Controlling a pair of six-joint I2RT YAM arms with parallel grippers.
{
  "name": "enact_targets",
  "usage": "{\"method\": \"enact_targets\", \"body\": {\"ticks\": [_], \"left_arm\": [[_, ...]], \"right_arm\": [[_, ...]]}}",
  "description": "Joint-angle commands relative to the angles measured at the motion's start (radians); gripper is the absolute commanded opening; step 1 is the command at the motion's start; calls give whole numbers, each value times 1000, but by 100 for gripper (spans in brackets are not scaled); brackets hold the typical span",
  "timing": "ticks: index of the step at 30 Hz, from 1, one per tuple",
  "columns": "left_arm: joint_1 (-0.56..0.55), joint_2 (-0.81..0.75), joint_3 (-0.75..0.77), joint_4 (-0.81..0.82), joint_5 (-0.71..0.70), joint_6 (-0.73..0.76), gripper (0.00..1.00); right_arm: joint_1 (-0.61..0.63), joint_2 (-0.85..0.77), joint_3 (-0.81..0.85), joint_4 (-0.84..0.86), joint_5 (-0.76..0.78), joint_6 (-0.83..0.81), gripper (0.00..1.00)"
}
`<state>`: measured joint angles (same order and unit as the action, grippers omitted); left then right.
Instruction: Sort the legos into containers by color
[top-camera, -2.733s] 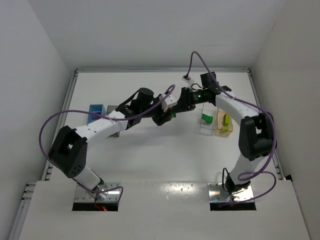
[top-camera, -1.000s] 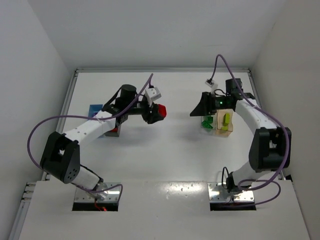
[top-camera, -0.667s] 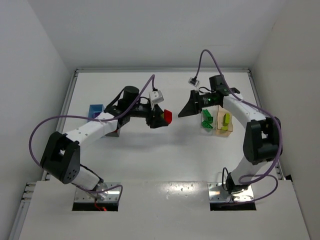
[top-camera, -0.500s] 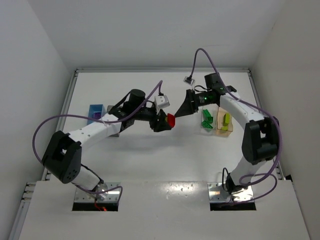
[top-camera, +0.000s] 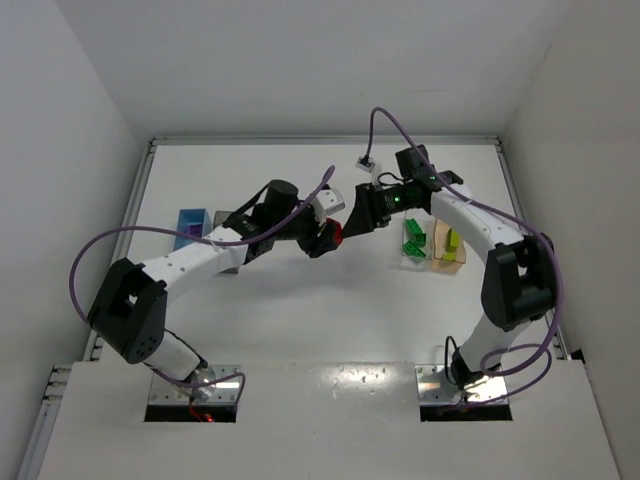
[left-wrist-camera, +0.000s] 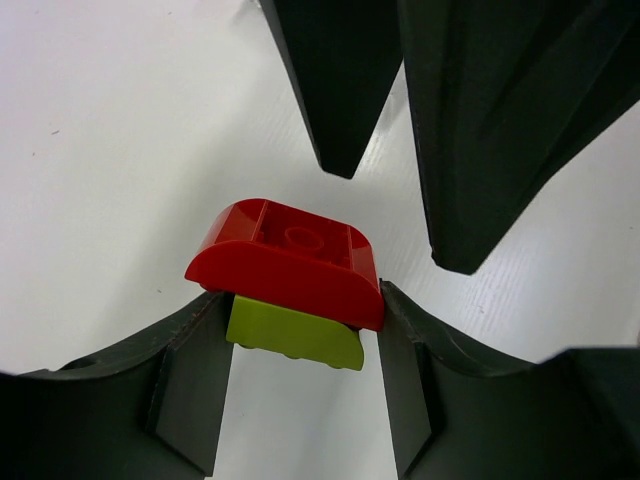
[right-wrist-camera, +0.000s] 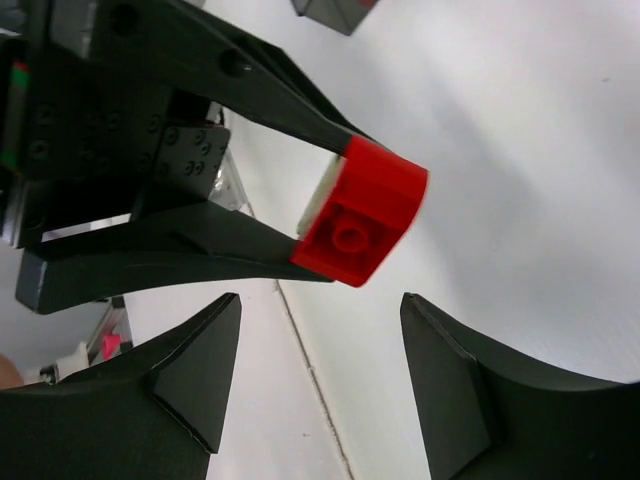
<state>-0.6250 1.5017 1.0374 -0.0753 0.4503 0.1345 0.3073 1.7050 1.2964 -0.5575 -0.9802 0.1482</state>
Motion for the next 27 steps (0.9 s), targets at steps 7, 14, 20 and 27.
{"method": "enact_targets", "body": {"ticks": [7,14,20,27], "left_arm": [[-13,-5,39,26,-35,1,29],[-13,-5,39,26,-25,1,29],[-22,-5,39,26,-25,1,29],[-41,14,49,26,-25,1,29]], "right_arm": [[1,14,35,47,41,65,65],[1,45,66,56,43,88,65],[1,76,86,74,52,122,65],[21,94,104,74,52,122,65]]}}
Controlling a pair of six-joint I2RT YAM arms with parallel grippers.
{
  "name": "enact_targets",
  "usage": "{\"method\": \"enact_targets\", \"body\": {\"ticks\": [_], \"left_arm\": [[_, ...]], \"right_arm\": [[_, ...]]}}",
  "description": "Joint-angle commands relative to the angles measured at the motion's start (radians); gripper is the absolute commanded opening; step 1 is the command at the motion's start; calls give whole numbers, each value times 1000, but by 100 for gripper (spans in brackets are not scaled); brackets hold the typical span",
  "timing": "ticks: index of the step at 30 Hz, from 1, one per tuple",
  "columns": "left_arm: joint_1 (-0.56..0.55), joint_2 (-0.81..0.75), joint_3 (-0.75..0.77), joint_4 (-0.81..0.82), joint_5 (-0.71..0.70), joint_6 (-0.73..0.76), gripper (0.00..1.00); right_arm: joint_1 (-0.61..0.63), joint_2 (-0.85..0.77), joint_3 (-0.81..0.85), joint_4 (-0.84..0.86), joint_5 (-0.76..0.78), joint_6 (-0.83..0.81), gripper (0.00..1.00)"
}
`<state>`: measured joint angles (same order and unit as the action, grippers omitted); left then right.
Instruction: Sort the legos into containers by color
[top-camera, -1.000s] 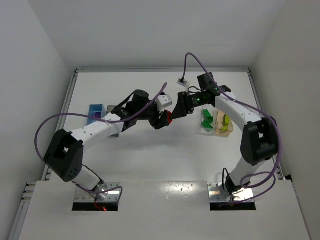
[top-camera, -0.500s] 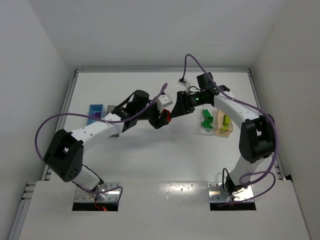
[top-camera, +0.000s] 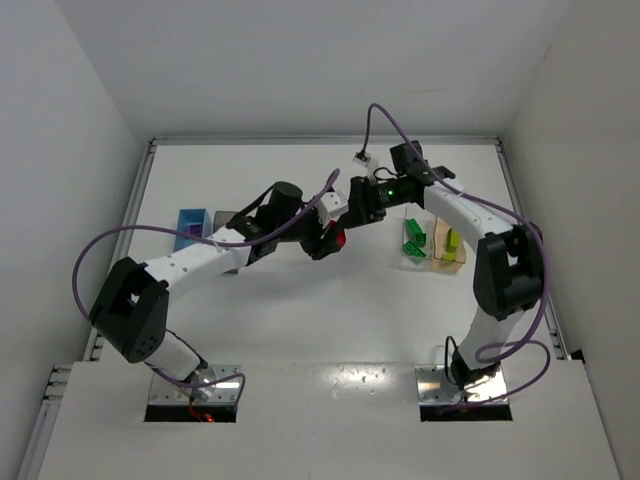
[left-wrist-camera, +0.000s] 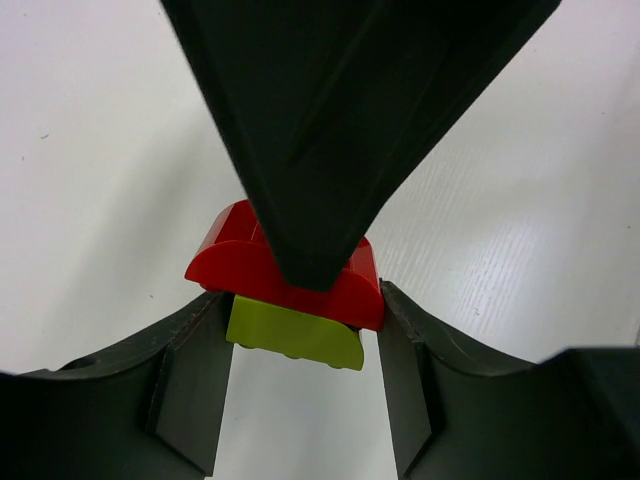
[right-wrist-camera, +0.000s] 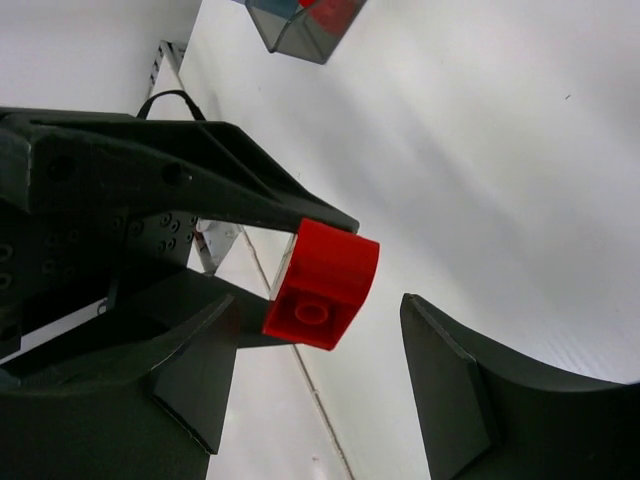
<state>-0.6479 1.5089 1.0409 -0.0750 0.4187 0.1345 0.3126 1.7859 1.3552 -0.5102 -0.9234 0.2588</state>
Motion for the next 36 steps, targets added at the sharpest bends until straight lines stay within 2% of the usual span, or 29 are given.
{"method": "enact_targets", "body": {"ticks": [1,7,10,11,13,14,17,19,25,36], "left_arm": [[-18,7,45,26,6,1,29],[-27,27,54,26,-14,10,29],[-27,27,54,26,-23,19,29],[-27,27,54,26,-23,19,29],[-27,27,54,26,-32,19,29],[-27,27,54,26,-41,19,29],[-27,27,45,26,-72,19,29],[-27,17,22,26,-84,28,29],[-27,-4,-21,26,-133,46,28],[-9,-33,-50,26,-143,56,28]], "right_arm": [[16,13,45,27,-5,11,65],[36,23,33,36,26,11,62],[36,12,12,45,35,11,53],[36,12,12,45,35,11,41],[36,3,12,45,44,11,28],[36,3,12,45,44,11,18],[25,-17,1,45,44,11,3],[14,-37,1,45,44,2,0],[-75,-97,10,27,44,-7,0],[-214,-204,-25,18,-17,-7,0]]}}
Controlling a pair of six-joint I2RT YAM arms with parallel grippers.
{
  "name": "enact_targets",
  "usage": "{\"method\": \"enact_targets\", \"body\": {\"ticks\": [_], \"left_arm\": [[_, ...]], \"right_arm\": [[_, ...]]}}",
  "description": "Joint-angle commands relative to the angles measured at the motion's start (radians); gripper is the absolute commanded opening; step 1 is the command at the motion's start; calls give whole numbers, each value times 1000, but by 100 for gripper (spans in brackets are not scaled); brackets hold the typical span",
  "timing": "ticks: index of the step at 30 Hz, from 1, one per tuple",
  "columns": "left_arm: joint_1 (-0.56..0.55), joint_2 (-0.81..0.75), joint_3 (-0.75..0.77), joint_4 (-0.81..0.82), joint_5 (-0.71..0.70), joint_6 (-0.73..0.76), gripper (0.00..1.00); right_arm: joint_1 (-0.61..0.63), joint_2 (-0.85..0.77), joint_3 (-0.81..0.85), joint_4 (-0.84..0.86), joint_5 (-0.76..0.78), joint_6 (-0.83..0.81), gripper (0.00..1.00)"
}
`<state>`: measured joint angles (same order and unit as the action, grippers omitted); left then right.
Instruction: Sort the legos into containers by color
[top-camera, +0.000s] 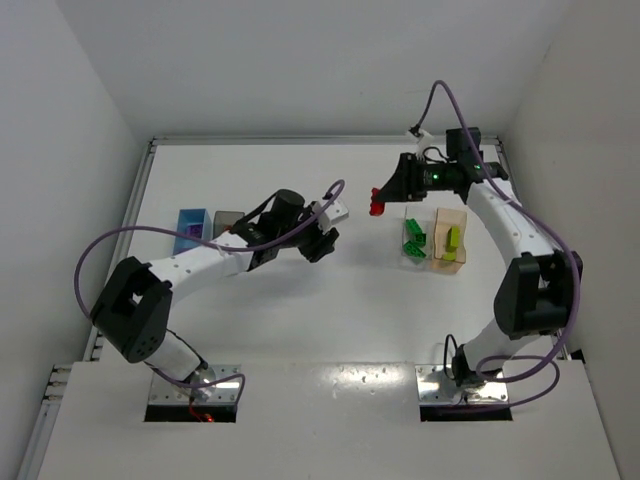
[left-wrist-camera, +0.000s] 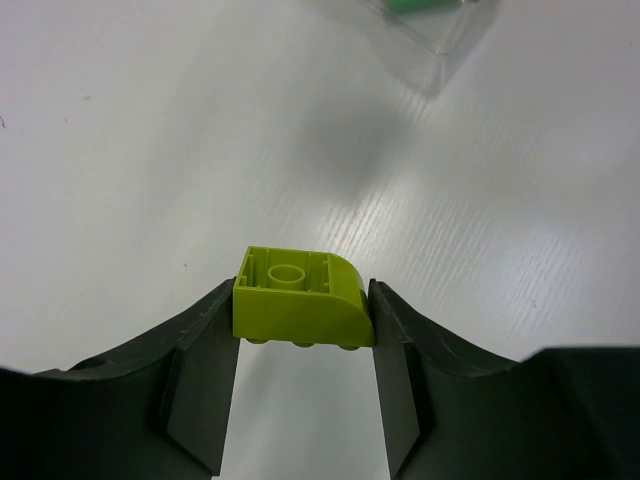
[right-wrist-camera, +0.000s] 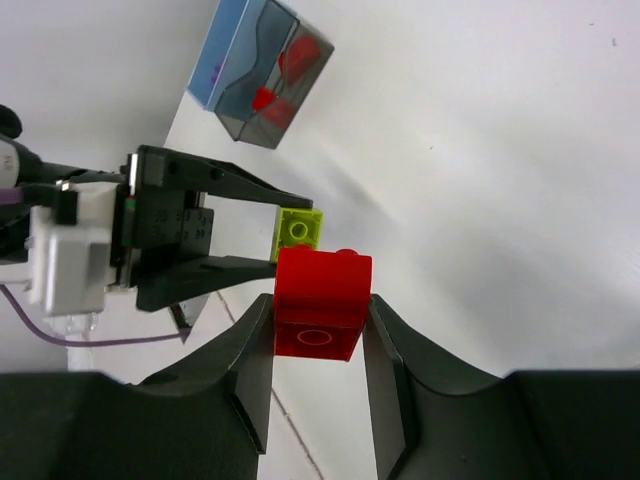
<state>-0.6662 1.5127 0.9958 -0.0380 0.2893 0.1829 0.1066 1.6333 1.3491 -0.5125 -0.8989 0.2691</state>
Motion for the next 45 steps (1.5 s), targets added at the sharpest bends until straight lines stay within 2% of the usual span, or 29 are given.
{"method": "enact_targets", "body": {"ticks": [1,5,7,11,13,16,23,28,31,37,41,42,45], "left_arm": [[19,-37,-5,-11,-13,7,28],[40,-46,-5,-11,-13,7,28],[71,-57,-5,-11,-3,7,28],[146,-97,-5,-11,7,-46,28],[195,-108,6,-11,34,-83,28],[325,-118,20,-37,70,-184,26],[442,-114,113,-187,40,-360,20],[497,-76,149,-180,258,-537,17],[498,-51,139,-145,347,-623,16],[472,-28,109,-90,407,-632,16],[352,-17,109,-79,398,-544,16],[294,-5,109,-70,387,-522,16],[209,41,127,-57,354,-464,16]], "right_arm": [[-24,-52,-19,20,-41,-18,0],[-48,-70,-54,11,-54,-30,0],[-71,-81,-65,-7,-2,-62,0],[-36,-101,-77,-58,40,-136,0],[10,-101,-68,-47,40,-136,0],[56,-32,-10,-57,31,-136,0],[97,13,41,-37,31,-116,0],[107,4,31,-27,31,-105,0],[97,-16,1,-18,31,-105,0],[87,-35,-10,-18,52,-105,0],[29,-69,-19,-27,136,-116,0],[-10,-79,-19,-27,187,-116,0],[-121,-134,-41,-27,277,-116,0]]}}
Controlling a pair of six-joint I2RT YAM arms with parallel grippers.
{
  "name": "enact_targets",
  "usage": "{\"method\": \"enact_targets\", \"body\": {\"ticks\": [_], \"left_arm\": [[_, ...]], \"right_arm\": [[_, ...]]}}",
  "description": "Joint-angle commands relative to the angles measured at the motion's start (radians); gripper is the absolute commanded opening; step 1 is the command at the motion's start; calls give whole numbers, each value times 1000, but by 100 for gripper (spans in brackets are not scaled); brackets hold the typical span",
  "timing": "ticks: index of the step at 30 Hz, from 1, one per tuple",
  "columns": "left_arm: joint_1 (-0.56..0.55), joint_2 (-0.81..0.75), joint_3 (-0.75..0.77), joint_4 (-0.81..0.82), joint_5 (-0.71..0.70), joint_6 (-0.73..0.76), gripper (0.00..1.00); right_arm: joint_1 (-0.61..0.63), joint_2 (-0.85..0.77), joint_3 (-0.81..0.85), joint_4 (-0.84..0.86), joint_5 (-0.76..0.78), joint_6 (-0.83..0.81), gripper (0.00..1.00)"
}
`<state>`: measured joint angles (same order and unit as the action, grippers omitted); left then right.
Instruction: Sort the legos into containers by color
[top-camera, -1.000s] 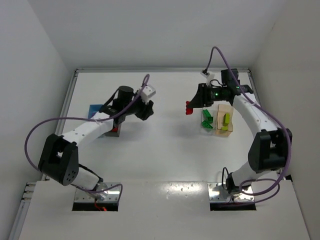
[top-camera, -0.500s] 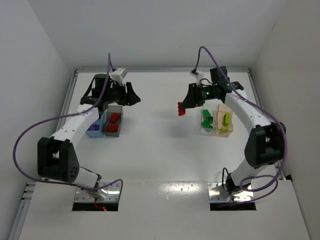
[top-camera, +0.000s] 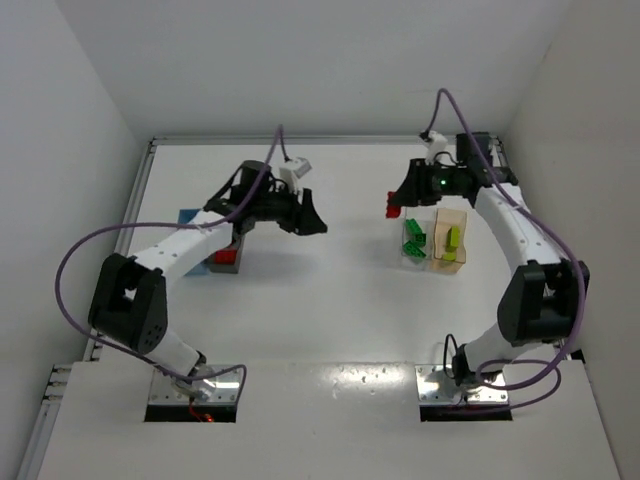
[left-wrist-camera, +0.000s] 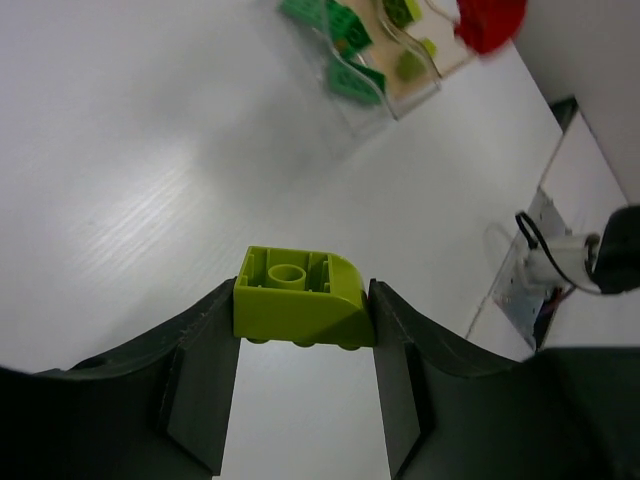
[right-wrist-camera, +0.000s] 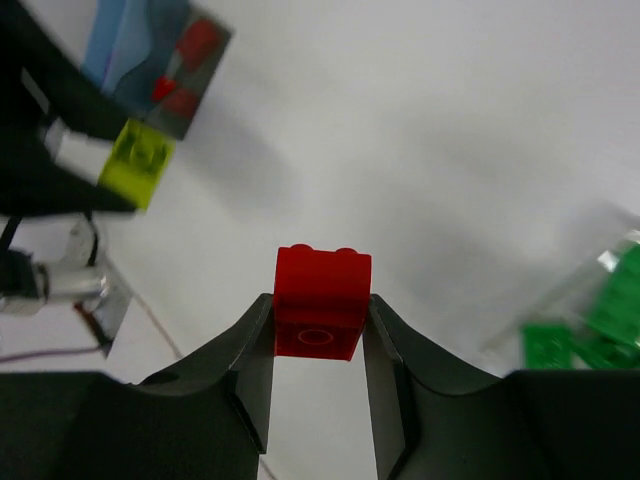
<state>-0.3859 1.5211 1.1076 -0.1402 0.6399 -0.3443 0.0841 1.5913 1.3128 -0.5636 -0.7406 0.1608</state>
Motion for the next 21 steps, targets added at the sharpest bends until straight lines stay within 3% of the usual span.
{"method": "enact_targets", "body": {"ticks": [1,6,10,21], "left_arm": [[-124,48,24,59,-6,86,16],[-249,171,119,113,-36,132,16],[-312,315,259,148,-36,133,16],[-485,769,863,103,-66,139,16]], "right_arm": [[-128,-108,-13,24,139,-7,0],[-277,-208,-61,13,288,13,0],[-409,-283,-116,13,313,55,0],[-665,-378,-141,22,270,132,0]]}}
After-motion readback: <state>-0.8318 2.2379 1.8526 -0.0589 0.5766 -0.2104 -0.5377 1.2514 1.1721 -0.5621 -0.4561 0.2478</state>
